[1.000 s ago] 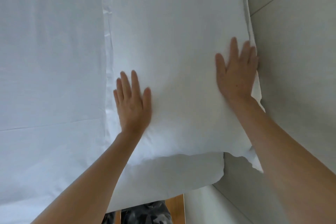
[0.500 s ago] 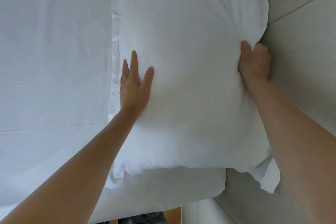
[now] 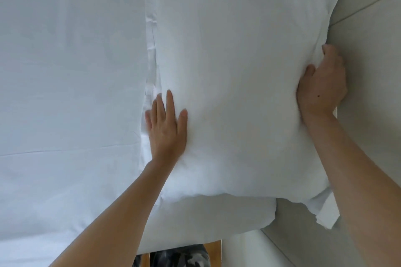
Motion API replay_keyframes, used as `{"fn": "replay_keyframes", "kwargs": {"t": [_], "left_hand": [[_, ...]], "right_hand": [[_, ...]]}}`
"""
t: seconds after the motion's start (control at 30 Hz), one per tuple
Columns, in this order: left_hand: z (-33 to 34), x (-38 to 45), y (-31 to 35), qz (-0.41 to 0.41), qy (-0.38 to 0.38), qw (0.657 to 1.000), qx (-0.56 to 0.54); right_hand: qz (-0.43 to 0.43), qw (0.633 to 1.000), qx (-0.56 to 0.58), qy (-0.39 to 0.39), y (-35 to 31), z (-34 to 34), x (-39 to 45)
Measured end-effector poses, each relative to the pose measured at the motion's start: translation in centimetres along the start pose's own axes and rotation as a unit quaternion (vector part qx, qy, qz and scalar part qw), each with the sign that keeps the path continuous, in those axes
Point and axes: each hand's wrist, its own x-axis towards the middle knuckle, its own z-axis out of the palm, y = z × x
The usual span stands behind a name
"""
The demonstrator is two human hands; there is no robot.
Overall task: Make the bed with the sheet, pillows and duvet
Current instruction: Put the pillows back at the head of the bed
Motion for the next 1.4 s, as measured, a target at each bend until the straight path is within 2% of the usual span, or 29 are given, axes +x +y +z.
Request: {"fn": "replay_keyframes", "kwargs": {"t": [0.07,0.17,0.3,0.37,0.53,0.6,0.63,0.73,0.87,1.03,1.13,1.27,1.4], "left_hand": [[0.6,-3.2,-3.4,0.003,0.001,0.997,0.071],[0.7,-8.1,-7.1,0.066,-0.029,0.986,0.148],[0.0,-12.4,-9.2,0.122,-0.099,0.954,0.256],[-0.9,-13.9,-9.9,0.137,-0.161,0.925,0.315],[-5.7,-15.9,-8.6,0.084,-0.329,0.854,0.394],[-9.0,-16.6,-6.7,0.026,-0.385,0.850,0.358],[-11.0,-17.1,-5.6,-0.007,-0.388,0.861,0.329],[-16.9,-18.3,-3.5,-0.057,-0.325,0.901,0.280],[-24.8,-19.7,-1.3,-0.085,-0.262,0.930,0.244],[-32.7,-22.5,1.8,-0.099,-0.148,0.961,0.210],[-35.3,-25.9,2.7,-0.108,-0.074,0.976,0.173],[-36.6,-33.1,2.2,-0.153,0.036,0.984,0.080],[-36.5,-42.1,0.5,-0.236,0.170,0.957,-0.016]], "right_hand": [[-0.038,0.999,0.002,0.020,1.4,0.6,-2.2],[-0.106,0.994,0.007,0.025,3.1,1.4,-5.9],[-0.168,0.984,0.019,-0.061,4.7,0.9,-11.5],[-0.155,0.981,-0.008,-0.116,5.6,0.1,-13.7],[-0.076,0.964,-0.081,-0.242,6.7,-3.9,-17.4],[-0.077,0.956,-0.078,-0.273,6.1,-6.7,-18.4],[-0.081,0.954,-0.072,-0.279,5.7,-8.4,-18.9],[-0.072,0.950,-0.010,-0.305,3.6,-13.4,-20.5],[-0.068,0.941,0.118,-0.309,-0.7,-19.8,-21.9],[-0.061,0.910,0.299,-0.281,-5.3,-26.5,-22.9],[-0.116,0.882,0.352,-0.291,-6.8,-28.4,-23.9],[-0.203,0.845,0.359,-0.341,-8.9,-29.6,-25.8],[-0.304,0.795,0.329,-0.408,-12.2,-30.5,-28.6]]}}
